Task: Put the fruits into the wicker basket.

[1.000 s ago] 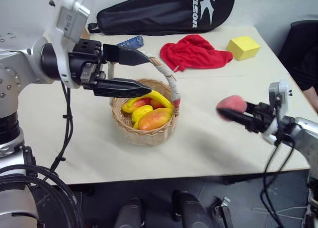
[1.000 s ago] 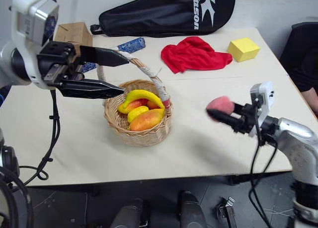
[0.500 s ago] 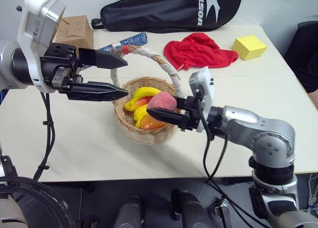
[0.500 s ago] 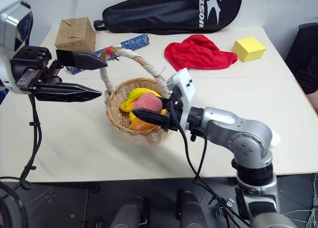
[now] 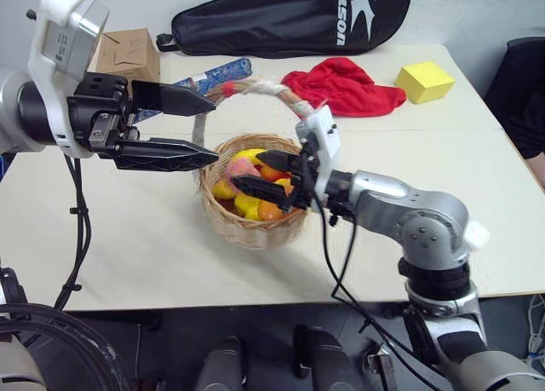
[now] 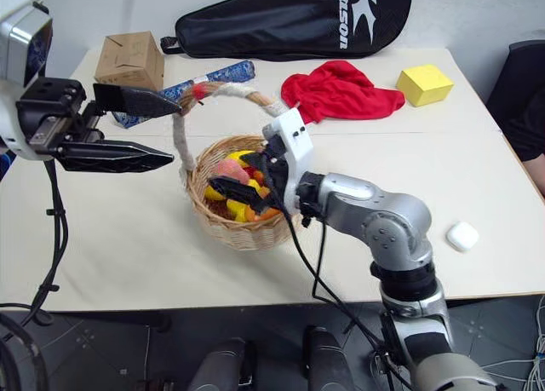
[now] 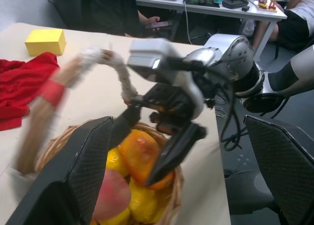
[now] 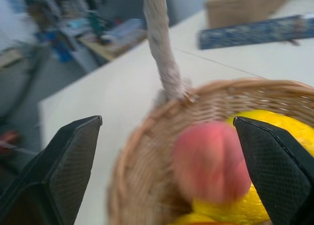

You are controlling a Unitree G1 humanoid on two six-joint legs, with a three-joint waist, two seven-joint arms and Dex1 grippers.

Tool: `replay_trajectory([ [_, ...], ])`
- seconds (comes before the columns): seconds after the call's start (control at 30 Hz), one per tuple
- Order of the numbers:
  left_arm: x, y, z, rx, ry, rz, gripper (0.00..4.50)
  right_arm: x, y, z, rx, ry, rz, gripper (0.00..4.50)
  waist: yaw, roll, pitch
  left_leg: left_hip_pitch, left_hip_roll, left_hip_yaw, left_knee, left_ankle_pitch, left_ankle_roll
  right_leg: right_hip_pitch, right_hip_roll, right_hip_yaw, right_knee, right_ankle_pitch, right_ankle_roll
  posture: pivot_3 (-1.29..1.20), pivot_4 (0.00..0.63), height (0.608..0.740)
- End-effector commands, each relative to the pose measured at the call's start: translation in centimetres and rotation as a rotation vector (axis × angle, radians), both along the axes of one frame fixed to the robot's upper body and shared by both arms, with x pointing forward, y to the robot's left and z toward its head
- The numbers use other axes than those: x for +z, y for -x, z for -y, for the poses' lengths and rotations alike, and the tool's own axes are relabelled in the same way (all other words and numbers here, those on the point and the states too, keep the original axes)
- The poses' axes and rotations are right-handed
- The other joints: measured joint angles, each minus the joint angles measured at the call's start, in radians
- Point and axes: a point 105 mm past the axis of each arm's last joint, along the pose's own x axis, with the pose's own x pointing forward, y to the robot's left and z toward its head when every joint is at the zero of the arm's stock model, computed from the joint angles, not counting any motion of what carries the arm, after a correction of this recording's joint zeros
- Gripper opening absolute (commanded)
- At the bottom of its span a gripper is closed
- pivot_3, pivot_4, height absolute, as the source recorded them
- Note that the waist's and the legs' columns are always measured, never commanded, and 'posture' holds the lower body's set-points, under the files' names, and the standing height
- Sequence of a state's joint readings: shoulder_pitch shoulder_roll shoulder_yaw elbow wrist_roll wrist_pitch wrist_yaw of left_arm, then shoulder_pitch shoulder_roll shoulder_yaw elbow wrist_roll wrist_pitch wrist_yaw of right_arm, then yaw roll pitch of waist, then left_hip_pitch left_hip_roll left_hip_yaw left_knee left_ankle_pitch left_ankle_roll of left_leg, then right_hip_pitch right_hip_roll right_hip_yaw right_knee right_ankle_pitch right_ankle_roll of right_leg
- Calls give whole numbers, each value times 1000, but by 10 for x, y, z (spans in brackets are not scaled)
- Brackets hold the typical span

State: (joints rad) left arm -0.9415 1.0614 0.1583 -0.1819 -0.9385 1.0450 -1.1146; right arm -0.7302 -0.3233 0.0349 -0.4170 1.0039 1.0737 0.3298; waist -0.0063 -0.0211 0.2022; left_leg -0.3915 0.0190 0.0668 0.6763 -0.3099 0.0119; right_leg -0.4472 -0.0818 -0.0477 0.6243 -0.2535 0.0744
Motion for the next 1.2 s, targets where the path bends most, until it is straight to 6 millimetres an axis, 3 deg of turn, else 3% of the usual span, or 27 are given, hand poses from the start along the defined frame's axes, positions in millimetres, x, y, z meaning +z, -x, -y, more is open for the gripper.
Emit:
replay_trajectory([
  [0.03, 10, 2, 0, -9, 18, 68, 4500, 14, 18, 17, 74, -39, 23, 4485, 1, 0, 0, 0, 0, 0, 1, 0, 0, 0, 0, 0, 0, 0, 0, 0, 150, 740],
  [0.2, 8, -2, 4, -31, 22, 72, 4500, 13, 28, 60, 66, 14, 3, 4485, 5, 0, 0, 0, 0, 0, 2, -1, 3, 2, -1, -1, -1, 0, 1, 0, 150, 740],
  [0.37, 5, -1, 4, -47, 13, 73, 4500, 9, -15, 90, -262, 125, 120, 4485, -4, 0, 0, 2, -1, 4, 3, -2, 3, 2, 1, -1, -4, 1, 2, 0, 150, 740],
  [0.47, 5, 0, 4, -57, 10, 73, 4500, 12, -28, 90, -327, 91, 142, 4485, -8, 0, 0, 2, 0, 4, 3, -2, 2, 2, 2, -1, -4, 1, 2, 0, 150, 740],
  [0.7, 8, 1, 6, -58, 5, 86, 4500, 2, -39, 66, -317, 78, 149, 4485, -6, 0, 0, 1, 1, 3, 3, -2, 2, 1, 2, 0, -1, 1, 2, 0, 150, 740],
  [0.83, 8, 3, 6, -55, 1, 92, 4500, -7, -47, 63, -352, 85, 143, 3671, -6, 0, 0, 0, 0, 3, 3, -2, 2, 1, 2, 0, -2, 1, 2, 0, 150, 740],
  [1.2, 11, 5, 9, -73, 18, 106, 4500, -7, -41, 68, -316, 43, 152, 220, 1, 0, 0, 0, 0, 3, 4, -2, 2, 1, 2, -1, -1, 1, 2, 0, 150, 740],
])
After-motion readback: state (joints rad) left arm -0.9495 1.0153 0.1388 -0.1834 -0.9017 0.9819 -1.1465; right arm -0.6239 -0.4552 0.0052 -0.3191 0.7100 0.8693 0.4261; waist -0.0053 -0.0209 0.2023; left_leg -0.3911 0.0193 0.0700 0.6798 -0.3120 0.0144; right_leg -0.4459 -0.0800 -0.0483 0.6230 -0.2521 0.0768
